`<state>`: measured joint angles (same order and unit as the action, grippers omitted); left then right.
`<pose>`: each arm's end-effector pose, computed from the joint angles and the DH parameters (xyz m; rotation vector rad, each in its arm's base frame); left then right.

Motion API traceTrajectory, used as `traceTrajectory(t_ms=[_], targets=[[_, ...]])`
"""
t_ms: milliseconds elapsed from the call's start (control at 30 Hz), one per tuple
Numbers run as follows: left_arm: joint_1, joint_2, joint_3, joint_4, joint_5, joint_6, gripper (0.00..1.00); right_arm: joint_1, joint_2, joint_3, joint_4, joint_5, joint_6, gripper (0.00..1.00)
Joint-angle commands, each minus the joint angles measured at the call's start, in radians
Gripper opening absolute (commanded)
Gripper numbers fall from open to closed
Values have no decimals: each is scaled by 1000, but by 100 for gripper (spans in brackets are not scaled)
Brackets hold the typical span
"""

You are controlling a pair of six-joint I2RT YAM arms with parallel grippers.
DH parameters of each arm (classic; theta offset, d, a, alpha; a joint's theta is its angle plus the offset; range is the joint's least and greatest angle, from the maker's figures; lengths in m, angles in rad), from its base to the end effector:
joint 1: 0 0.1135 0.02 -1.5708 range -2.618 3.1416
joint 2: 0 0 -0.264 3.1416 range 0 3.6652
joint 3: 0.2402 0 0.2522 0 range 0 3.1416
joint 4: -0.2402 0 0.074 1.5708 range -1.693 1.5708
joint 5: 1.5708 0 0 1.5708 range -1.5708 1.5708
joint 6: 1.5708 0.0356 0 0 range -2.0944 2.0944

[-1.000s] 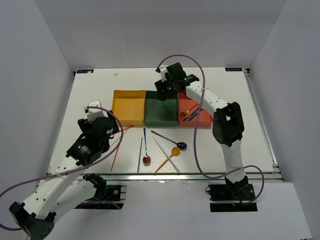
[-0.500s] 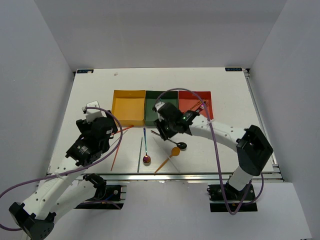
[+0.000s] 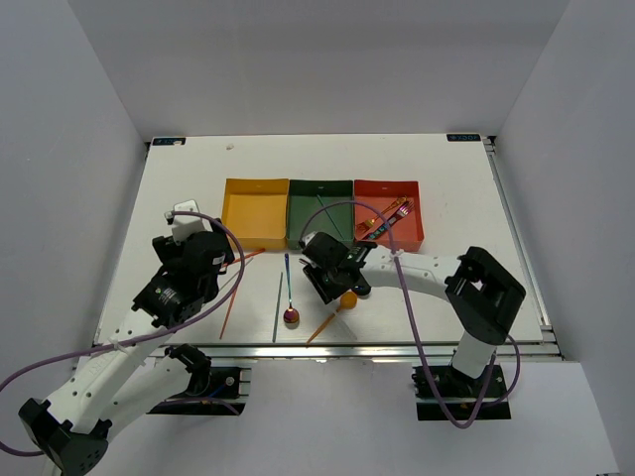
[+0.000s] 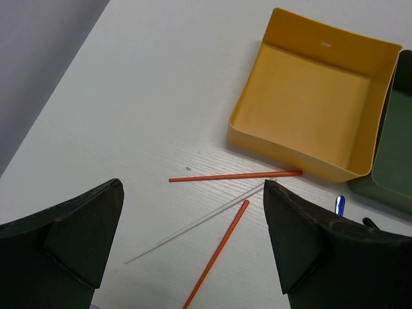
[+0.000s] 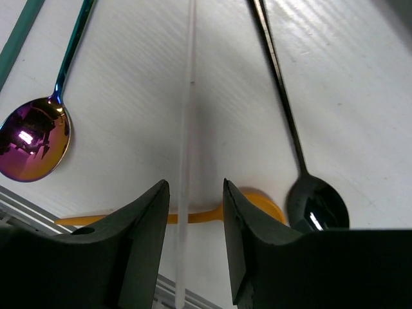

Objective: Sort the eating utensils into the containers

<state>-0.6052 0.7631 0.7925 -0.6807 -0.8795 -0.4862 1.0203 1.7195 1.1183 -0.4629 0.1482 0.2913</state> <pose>0.1383 -0.0623 0.3045 -0.3334 1.9499 0.2797 0.1866 0.2939 0.1900 -0.8936 2.4844 0.2614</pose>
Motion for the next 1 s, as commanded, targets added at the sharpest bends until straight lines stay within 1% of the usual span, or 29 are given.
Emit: traceTrajectory(t_ms=[0,133,267,333,400,433,467,500,533,667,767,800,867,967], targets=[[1,-5,8,-2,-4,1,98,17,23,38,29,13,25,44],[1,-7,8,0,1,3,98,27,52,31,33,16,34,40],[1,-5,7,3,5,6,98,37,72,29,41,27,42,33],[1,-5,5,3,8,6,98,38,83,29,40,36,49,32],[1,-5,7,4,11,8,98,38,92,32,36,45,58,25],[2,-5,7,4,11,8,98,38,92,32,36,50,63,17],[1,-5,7,4,13,8,98,40,92,31,36,50,66,15],[1,-5,7,6,14,9,98,40,85,31,44,51,74,10],[1,-5,7,6,14,9,98,40,68,29,49,41,81,0],[1,-8,5,4,14,9,98,40,19,50,37,10,85,0],[1,-13,5,4,13,9,98,40,-58,77,0,-9,69,0],[1,-13,7,4,11,9,98,40,-101,96,-11,-6,46,0],[1,-13,7,4,11,9,98,24,-129,124,-48,23,16,0],[1,-13,7,4,10,8,98,-44,-123,216,-78,16,-75,0]])
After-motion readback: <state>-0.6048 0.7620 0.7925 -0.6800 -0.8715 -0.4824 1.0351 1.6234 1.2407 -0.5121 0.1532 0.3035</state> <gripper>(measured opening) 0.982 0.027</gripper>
